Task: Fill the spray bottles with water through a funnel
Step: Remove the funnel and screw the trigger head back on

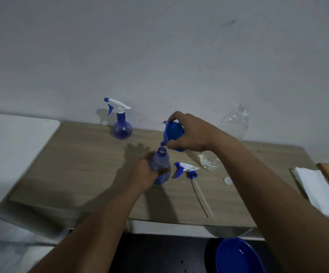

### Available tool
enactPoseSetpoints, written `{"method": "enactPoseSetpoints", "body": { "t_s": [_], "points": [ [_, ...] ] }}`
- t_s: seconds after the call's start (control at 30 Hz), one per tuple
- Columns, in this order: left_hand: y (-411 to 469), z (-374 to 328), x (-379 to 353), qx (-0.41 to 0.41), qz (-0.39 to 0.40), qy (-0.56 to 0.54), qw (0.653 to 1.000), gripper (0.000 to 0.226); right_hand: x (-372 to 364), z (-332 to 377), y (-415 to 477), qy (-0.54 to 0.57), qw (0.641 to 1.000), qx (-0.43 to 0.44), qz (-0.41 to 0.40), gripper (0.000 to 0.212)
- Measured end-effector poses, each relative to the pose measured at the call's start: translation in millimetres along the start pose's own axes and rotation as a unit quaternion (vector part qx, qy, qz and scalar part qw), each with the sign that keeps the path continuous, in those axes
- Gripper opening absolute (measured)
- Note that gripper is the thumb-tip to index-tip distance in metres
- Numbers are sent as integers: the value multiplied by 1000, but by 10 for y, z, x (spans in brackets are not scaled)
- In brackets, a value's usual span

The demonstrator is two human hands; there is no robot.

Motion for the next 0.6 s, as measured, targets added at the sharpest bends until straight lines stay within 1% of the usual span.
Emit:
{"method": "enactPoseSetpoints", "body": {
  "t_s": [0.07,0.13,0.2,0.27,0.3,0.37,0.47,0.53,0.6],
  "points": [
    [-2,5,1,-4,2,-9,1000,50,51,-25,-65,25,1000,-12,-15,65],
    [3,24,-4,-6,7,-21,1000,41,46,-61,-125,41,999,-27,-11,67],
    [5,47,-5,-13,10,-26,1000,35,-15,-122,-180,42,998,-42,4,80],
    [1,52,7,-21,10,-38,999,35,-85,-212,-227,42,997,-61,5,93],
    [7,60,11,-23,11,-41,999,37,-116,-260,-239,45,997,-68,-4,95],
    [-1,50,30,-30,7,-32,999,41,-151,-373,-235,57,994,-80,-45,87],
    [6,47,68,-47,1,-36,998,40,-206,-557,-202,98,981,-101,-132,74],
    [22,62,73,-56,3,-43,998,44,-306,-678,-166,122,972,-113,-168,69],
    [37,86,65,-63,0,-46,997,46,-435,-794,-115,140,965,-120,-187,66]
  ]
}}
Point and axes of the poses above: each hand's wrist, its own y-axis towards the middle knuckle, its own x-axis out of the back of the hand, z = x × y, the point moved 6 cm from there along y, towards the middle knuckle, and after that the axes turned 15 degrees about x, right-handed, at the moved point
